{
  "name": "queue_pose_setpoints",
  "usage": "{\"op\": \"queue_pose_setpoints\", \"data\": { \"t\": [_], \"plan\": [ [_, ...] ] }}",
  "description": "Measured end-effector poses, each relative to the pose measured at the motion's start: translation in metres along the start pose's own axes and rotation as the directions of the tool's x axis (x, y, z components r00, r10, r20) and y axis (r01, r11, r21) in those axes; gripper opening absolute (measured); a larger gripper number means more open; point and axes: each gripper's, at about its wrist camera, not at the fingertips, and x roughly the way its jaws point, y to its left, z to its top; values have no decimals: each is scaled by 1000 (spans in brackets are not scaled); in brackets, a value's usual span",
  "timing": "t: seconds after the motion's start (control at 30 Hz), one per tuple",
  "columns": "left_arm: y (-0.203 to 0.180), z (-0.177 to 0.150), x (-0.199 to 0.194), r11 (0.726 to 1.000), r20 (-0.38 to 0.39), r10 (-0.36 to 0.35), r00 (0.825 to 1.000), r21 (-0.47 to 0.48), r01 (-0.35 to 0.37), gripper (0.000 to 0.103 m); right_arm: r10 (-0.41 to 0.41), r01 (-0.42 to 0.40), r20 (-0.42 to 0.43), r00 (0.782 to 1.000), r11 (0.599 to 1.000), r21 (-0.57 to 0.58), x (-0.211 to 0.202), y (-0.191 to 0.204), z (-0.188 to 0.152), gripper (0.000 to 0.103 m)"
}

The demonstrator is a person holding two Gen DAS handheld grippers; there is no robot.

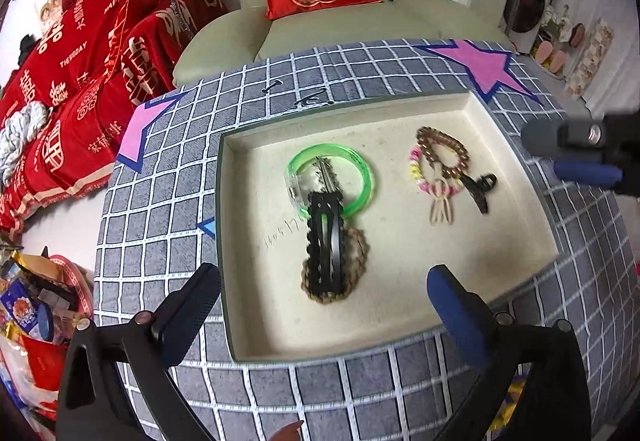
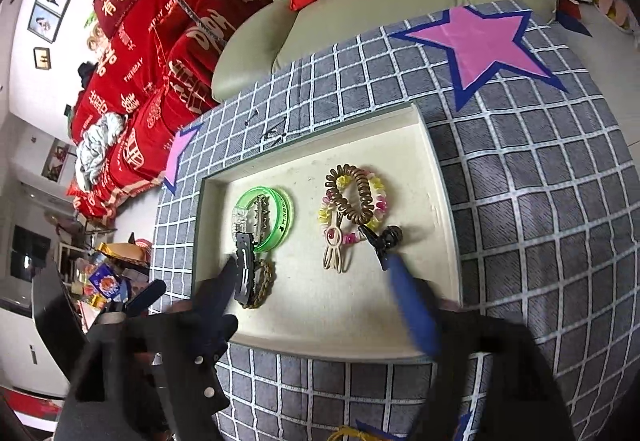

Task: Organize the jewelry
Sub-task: 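Move both tools back toward the star mat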

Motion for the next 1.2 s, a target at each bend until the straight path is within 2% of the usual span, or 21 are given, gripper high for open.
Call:
{"op": "queue_pose_setpoints", "data": {
  "t": [0.13, 0.27, 0.43, 0.6, 0.73, 0.97, 1.2],
  "plan": [
    [-7, -16, -15, 999, 10, -7, 1000, 41, 6, 103, -7, 7, 25, 1000, 1000, 15, -19, -5, -11, 87],
    [-16, -36, -28, 997, 2, -42, 999, 68, 42, 103, -12, 10, 33, 999, 999, 37, -36, -13, -25, 87],
    [-29, -64, -33, 991, -51, -92, 994, 95, 97, 103, -32, 30, 30, 999, 998, 63, -57, -26, -48, 87],
    [-40, -89, -34, 982, -99, -125, 987, 128, 137, 103, -88, 87, 1, 996, 995, 54, -69, -38, -81, 87],
    [-47, -104, -32, 977, -126, -141, 982, 140, 158, 103, -139, 140, -39, 990, 989, 35, -69, -49, -111, 87],
    [-59, -117, -22, 975, -164, -157, 974, 132, 180, 103, -228, 229, -133, 965, 973, -5, -59, -65, -165, 87],
    [-71, -117, -12, 971, -181, -174, 968, 131, 199, 103, -278, 267, -161, 947, 960, -87, -45, -70, -188, 87]
  ]
}}
